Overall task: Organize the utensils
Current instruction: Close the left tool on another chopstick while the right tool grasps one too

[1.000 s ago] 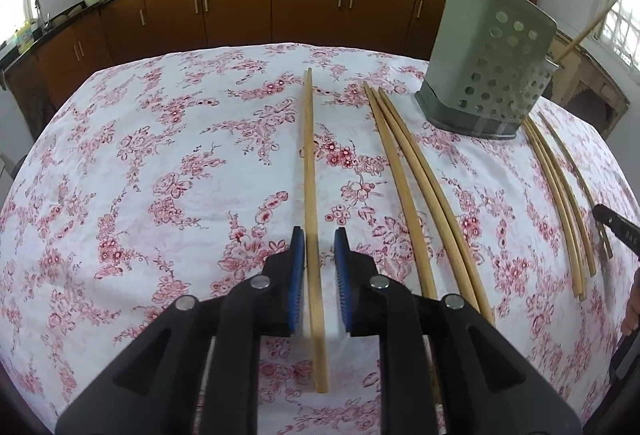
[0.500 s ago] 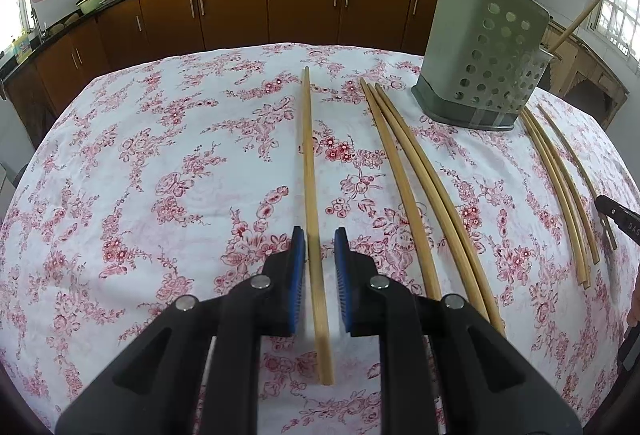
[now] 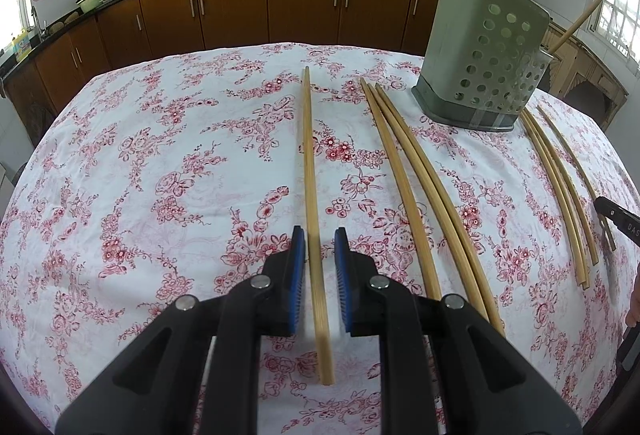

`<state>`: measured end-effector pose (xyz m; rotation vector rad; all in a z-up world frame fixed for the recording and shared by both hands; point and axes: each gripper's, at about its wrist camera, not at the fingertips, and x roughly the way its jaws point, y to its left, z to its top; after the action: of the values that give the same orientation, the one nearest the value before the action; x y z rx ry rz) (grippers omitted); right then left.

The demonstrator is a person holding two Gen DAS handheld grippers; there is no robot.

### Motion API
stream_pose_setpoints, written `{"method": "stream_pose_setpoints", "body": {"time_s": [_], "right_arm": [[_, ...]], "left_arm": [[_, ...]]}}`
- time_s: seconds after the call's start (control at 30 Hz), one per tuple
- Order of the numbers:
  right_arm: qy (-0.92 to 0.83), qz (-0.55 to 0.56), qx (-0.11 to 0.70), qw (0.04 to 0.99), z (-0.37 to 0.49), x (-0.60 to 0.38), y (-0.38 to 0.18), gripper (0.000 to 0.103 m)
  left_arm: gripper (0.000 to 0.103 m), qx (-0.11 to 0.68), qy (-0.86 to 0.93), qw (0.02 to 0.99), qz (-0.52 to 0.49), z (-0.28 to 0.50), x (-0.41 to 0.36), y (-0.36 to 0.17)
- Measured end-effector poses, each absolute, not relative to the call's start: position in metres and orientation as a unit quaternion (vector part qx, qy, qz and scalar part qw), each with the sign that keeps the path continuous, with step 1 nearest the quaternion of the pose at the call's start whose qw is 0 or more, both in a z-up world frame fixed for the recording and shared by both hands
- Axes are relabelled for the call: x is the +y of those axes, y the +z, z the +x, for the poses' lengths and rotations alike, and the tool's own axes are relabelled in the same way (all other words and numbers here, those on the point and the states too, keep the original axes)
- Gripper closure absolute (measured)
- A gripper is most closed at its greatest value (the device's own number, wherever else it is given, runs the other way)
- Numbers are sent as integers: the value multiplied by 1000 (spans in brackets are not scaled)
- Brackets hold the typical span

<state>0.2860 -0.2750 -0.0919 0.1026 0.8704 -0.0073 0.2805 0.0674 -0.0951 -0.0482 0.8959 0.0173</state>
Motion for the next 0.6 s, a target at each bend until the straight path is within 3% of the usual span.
{"method": "stream_pose_setpoints", "body": {"time_s": [0.6], "right_arm": [[-3, 51, 422, 905, 282, -276, -92, 95]], "left_arm": [[86, 433, 10, 901, -24, 278, 70, -96]]}}
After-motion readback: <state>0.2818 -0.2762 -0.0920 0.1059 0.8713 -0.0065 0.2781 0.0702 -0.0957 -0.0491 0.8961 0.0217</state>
